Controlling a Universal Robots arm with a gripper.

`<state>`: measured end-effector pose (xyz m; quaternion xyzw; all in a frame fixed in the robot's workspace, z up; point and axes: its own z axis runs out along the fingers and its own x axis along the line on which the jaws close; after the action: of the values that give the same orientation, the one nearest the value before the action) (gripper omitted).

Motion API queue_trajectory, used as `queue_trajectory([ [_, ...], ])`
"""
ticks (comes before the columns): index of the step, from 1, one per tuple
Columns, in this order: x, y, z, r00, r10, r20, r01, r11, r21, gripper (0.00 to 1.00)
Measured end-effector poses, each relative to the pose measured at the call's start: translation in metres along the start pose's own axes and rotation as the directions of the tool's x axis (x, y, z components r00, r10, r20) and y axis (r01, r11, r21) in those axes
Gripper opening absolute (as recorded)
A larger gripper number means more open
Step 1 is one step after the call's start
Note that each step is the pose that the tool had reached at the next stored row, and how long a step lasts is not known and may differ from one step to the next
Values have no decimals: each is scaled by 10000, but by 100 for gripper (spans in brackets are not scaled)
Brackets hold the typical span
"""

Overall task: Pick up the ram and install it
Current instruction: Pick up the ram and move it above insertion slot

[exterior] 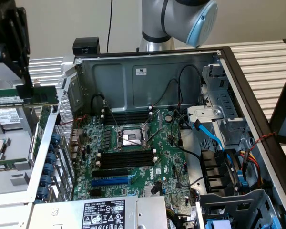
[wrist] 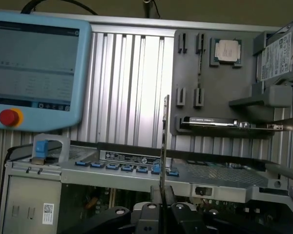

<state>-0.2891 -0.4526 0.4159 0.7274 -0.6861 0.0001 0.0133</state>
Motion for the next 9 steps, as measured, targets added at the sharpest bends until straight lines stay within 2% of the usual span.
queue_trajectory([
  [9, 24, -409, -3, 10000, -15, 0, 15, 10000, 2, 13],
])
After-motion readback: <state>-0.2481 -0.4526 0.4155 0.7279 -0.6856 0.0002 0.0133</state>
